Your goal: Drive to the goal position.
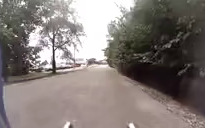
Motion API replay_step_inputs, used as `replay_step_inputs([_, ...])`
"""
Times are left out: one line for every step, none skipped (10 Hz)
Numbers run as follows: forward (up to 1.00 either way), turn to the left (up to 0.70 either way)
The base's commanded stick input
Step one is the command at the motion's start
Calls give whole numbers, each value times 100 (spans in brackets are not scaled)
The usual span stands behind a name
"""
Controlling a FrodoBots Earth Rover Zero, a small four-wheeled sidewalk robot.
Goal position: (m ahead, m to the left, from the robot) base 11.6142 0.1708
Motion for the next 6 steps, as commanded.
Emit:
replay_step_inputs([60,0])
replay_step_inputs([60,0])
replay_step_inputs([60,0])
replay_step_inputs([60,0])
replay_step_inputs([60,0])
replay_step_inputs([60,0])
